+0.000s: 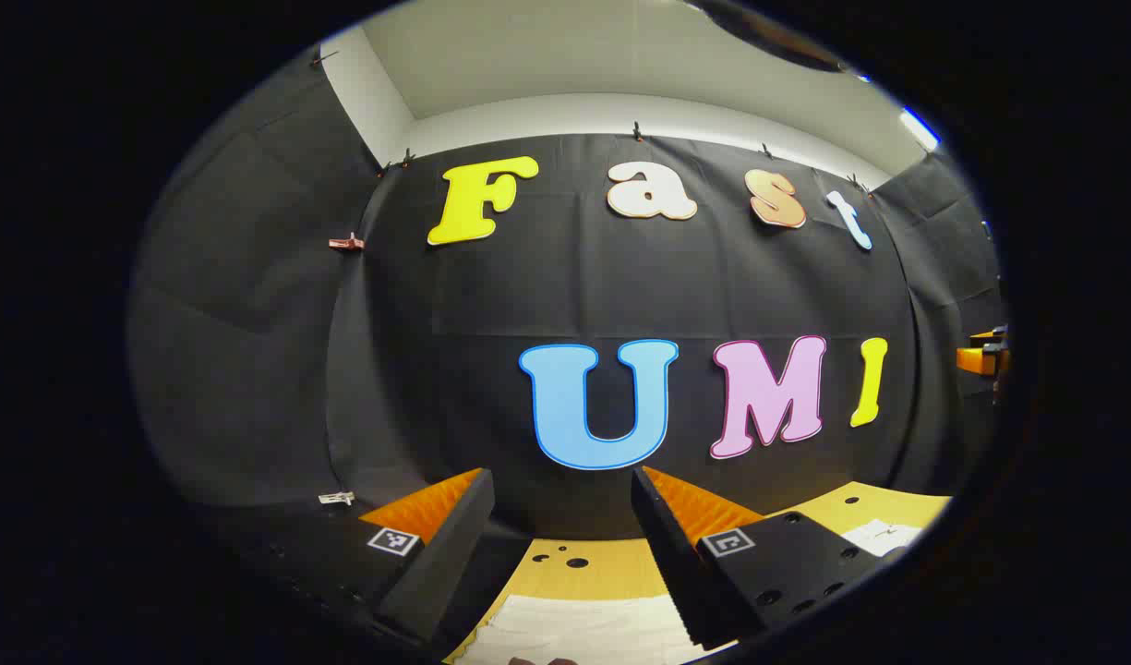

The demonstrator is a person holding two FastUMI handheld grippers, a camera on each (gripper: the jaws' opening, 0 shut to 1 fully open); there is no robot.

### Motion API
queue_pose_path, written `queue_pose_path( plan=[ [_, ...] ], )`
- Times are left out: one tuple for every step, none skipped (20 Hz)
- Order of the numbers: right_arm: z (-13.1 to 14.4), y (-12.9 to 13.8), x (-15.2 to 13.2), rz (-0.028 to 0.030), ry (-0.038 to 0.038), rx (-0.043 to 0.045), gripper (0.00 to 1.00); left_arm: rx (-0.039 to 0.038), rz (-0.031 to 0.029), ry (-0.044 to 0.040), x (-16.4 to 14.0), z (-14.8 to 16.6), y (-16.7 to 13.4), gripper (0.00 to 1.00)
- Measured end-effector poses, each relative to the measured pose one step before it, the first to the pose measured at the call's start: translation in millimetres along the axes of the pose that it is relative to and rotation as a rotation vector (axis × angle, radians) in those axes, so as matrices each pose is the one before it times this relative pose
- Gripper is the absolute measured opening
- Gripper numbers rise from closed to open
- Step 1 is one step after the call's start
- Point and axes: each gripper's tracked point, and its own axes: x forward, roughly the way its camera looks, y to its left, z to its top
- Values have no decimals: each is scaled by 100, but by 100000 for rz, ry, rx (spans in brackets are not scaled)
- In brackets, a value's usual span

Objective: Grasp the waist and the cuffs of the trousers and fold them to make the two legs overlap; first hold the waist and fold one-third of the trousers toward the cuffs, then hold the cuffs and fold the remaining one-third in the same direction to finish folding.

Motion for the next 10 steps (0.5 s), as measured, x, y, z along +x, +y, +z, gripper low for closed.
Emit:
queue_pose_path(
  plan=[
    [-44,127,6,-113,-314,-617,97,-167,134,-254,77,-185,149,95],
    [-3,203,46,46,-543,-1420,97,176,149,-258,58,-45,91,95],
    [-38,81,-45,-92,-203,-1158,97,355,98,-232,-6,-31,67,95],
    [30,72,-99,20,-304,-1229,97,482,-78,97,-15,-33,80,95],
    [111,45,-129,-58,-458,-1238,97,600,129,55,-34,-147,245,95],
    [-29,72,30,18,-371,-1121,97,449,215,172,-55,-10,253,95],
    [39,46,-91,161,-129,-1168,97,80,-18,182,-57,-34,284,95],
    [-121,-28,-150,-49,-103,-1227,97,-42,-194,85,-169,-134,27,95],
    [-36,50,-155,240,136,-1117,97,-90,33,142,-107,-160,69,95],
    [-82,84,-164,409,-23,-1352,97,474,247,381,-182,-165,176,95]
  ],
)
